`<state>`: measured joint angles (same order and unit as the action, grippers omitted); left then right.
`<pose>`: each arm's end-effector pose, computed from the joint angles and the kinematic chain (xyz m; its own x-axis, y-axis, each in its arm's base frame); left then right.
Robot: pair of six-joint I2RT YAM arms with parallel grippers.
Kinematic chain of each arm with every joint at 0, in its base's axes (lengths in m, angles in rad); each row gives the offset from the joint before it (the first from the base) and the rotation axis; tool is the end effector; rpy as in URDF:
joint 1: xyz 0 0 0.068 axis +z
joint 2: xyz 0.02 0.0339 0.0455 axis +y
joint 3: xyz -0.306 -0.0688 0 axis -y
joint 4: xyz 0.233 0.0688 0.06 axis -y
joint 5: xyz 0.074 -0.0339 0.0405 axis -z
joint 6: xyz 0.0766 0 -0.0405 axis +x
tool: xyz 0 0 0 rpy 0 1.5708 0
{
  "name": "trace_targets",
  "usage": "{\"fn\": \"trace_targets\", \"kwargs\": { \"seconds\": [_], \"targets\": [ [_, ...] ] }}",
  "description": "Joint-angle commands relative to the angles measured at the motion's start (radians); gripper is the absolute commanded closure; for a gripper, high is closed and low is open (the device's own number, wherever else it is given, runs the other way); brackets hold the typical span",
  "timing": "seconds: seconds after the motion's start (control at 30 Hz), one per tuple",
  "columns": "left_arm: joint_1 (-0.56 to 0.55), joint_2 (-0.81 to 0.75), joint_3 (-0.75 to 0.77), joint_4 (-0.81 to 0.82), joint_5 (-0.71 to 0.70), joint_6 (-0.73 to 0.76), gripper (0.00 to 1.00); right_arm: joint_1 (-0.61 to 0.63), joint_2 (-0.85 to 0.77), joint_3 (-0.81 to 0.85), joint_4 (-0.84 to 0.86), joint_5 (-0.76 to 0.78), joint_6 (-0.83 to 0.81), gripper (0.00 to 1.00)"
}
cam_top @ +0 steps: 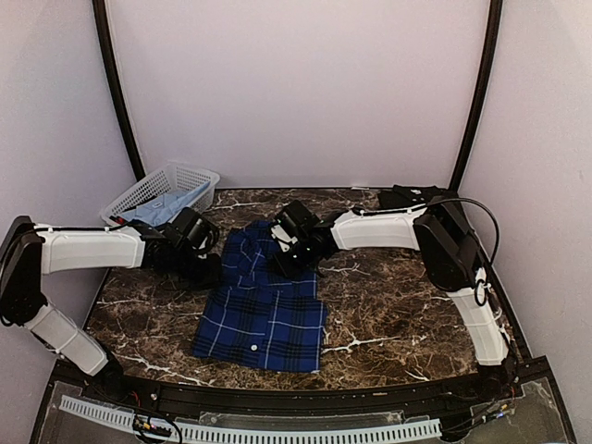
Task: Fold and stack the long sleeve shirts
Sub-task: Adjust the 2/3-rectangle-folded shirt at the center of the board.
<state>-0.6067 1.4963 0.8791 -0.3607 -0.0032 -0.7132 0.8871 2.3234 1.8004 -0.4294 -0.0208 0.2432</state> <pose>0.2516 -0.1743 0.2078 -0.8873 -0.1806 -0.4243 -0.0157 0.9314 -0.3636 0.3451 0.4261 0.1498 -0.6880 -0.4633 -0.5586 -0.6357 0.7560 0.1561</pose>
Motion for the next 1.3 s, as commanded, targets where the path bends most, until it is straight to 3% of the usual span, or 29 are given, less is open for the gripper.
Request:
{"fn": "trace_targets", "kwargs": {
  "seconds": [0.0,0.37,0.43,0.57,0.7,0.97,1.13,1.27],
  "targets": [
    [0.008,-0.063,-0.038,-0.052,-0.080,-0.031,1.00,-0.007,0.020,0.000,-0.009,0.017,-0.012,0.75],
    [0.019,0.012,-0.064,-0.047,-0.098,-0.053,0.98,-0.007,0.020,0.017,-0.028,0.055,-0.023,0.76],
    [0.021,0.017,-0.058,-0.052,-0.100,-0.055,0.90,-0.007,0.020,0.020,-0.032,0.056,-0.027,0.76],
    [0.021,-0.008,-0.030,-0.086,-0.116,-0.054,0.61,-0.007,0.011,0.028,-0.040,0.058,-0.032,0.75],
    [0.020,-0.066,0.005,-0.134,-0.128,-0.037,0.50,-0.007,-0.012,0.048,-0.056,0.059,-0.036,0.73],
    [0.000,-0.174,-0.037,-0.195,-0.092,-0.112,0.50,0.014,-0.146,0.004,-0.064,0.066,-0.032,0.61],
    [-0.032,-0.234,-0.143,-0.163,-0.024,-0.169,0.64,0.068,-0.255,-0.103,-0.031,0.065,0.002,0.61],
    [-0.121,-0.213,-0.191,-0.081,0.050,-0.182,0.75,0.125,-0.270,-0.140,-0.013,0.026,0.030,0.63]
  ]
}}
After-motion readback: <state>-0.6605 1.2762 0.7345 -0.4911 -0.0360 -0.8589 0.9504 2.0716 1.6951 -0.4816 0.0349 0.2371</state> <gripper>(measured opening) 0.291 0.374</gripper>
